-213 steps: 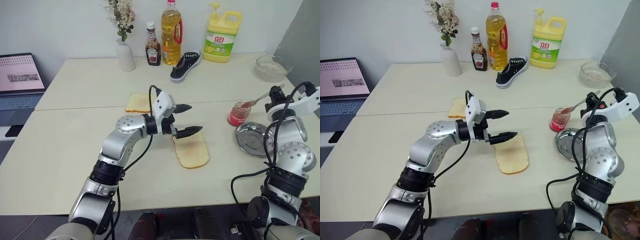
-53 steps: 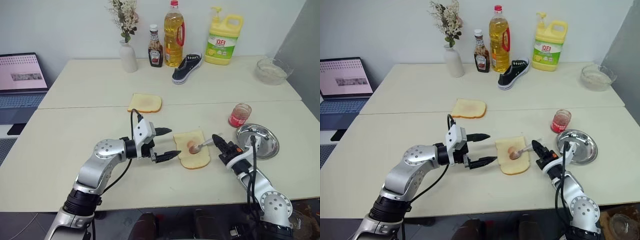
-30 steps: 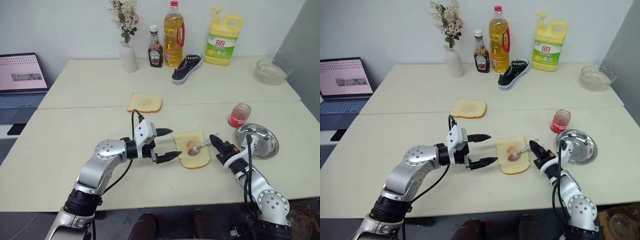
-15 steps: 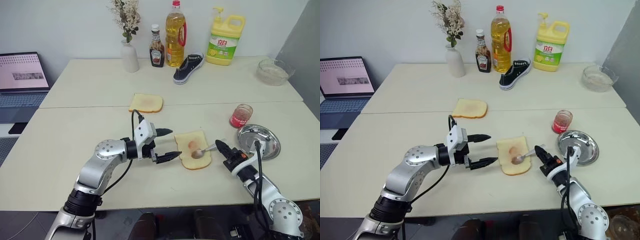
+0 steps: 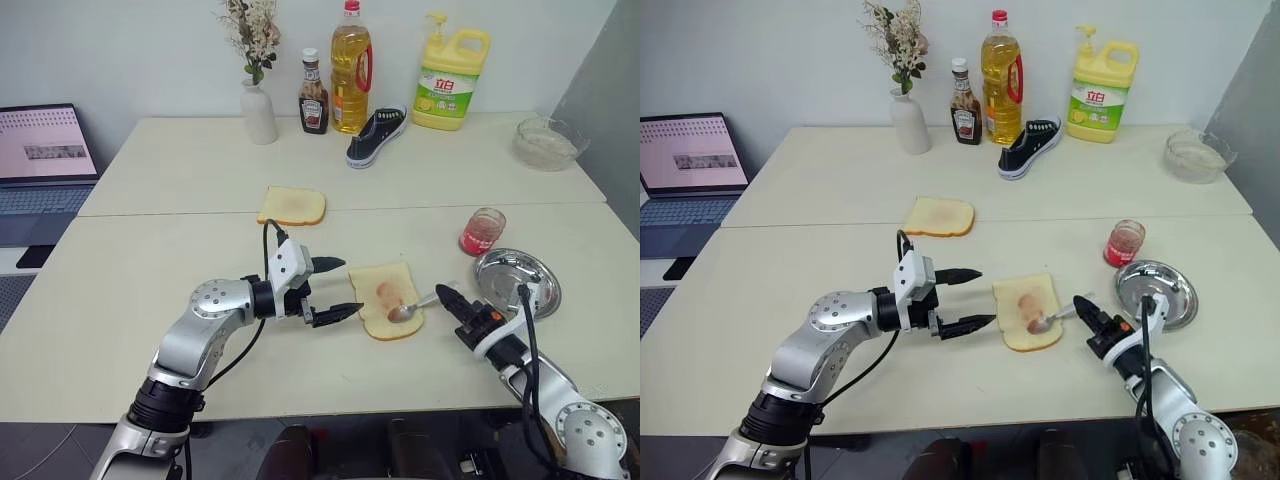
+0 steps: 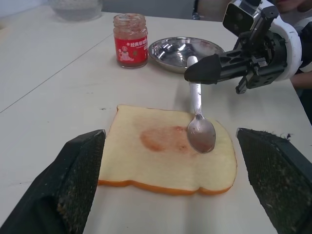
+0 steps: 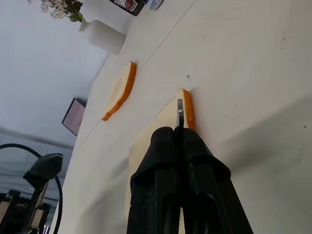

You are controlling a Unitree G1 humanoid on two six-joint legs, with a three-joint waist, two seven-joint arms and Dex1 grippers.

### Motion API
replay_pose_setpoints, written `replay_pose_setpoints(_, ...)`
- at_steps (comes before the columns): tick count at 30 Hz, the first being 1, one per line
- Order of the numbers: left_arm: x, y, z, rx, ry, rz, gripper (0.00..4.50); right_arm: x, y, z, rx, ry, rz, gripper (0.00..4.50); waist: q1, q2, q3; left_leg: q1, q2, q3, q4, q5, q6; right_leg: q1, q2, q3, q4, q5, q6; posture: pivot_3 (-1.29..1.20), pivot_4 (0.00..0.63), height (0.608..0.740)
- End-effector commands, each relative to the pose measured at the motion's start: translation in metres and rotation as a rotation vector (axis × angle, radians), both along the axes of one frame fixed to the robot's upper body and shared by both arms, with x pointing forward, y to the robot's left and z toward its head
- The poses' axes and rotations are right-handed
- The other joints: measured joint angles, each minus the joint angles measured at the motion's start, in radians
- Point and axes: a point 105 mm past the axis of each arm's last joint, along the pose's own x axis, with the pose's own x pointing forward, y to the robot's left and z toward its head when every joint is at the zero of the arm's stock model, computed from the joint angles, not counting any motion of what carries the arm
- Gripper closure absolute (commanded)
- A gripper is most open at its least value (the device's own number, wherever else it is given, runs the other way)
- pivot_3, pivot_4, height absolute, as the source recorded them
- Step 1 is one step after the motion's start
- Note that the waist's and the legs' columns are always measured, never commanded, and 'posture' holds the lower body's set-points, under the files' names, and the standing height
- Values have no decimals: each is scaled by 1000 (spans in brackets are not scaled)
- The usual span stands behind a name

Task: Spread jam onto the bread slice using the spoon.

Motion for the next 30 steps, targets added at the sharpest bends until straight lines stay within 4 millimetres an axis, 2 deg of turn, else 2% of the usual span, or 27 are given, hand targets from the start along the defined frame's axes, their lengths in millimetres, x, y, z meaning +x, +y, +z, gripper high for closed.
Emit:
replay_pose_setpoints(1, -2, -4, 9, -17, -45, -13, 0, -3, -9, -3, -31, 11, -14, 4473, 0, 0, 0, 0, 0, 0, 0, 0, 0, 0, 0, 0, 0, 0, 0, 0, 150, 740)
replay_pose_setpoints(6, -2, -2, 9, -14, -45, -13, 0, -1, -9, 8, -2, -23, -19, 4473, 0, 0, 0, 0, 0, 0, 0, 0, 0, 0, 0, 0, 0, 0, 0, 0, 150, 740)
replay_pose_setpoints(11, -1, -2, 9, -12, -47, -16, 0, 7, -2, 39, 49, -117, -4, 4473, -1, 0, 1, -1, 0, 0, 0, 0, 0, -1, 0, 0, 0, 0, 0, 0, 150, 740)
replay_pose_setpoints(17, 1, -4, 15, -9, -59, -32, 0, 23, -3, 58, 80, -159, -50, 4473, -2, 0, 2, -1, 0, 0, 0, 0, 0, -1, 0, 0, 0, 0, -1, 0, 150, 740)
replay_pose_setpoints(20, 1, -4, 20, 0, -72, -57, 0, 23, -5, 65, 84, -176, -55, 4473, -1, 0, 2, -2, 0, 0, 0, 0, 0, -2, 0, 0, 0, 1, -1, 0, 150, 740)
replay_pose_setpoints(26, -10, 0, 40, 161, -143, -316, 0, 11, -16, 107, -6, -282, -124, 4473, -2, 1, 3, -6, 0, 2, 0, 0, 0, -7, 0, 1, 1, 2, -4, 0, 150, 740)
replay_pose_setpoints(30, -6, -16, 50, 172, -206, -394, 0, 0, -41, 120, -82, -309, -261, 4473, 2, 1, 3, -6, 0, 2, 0, 0, 0, -6, 0, 0, 0, 2, -3, 0, 150, 740)
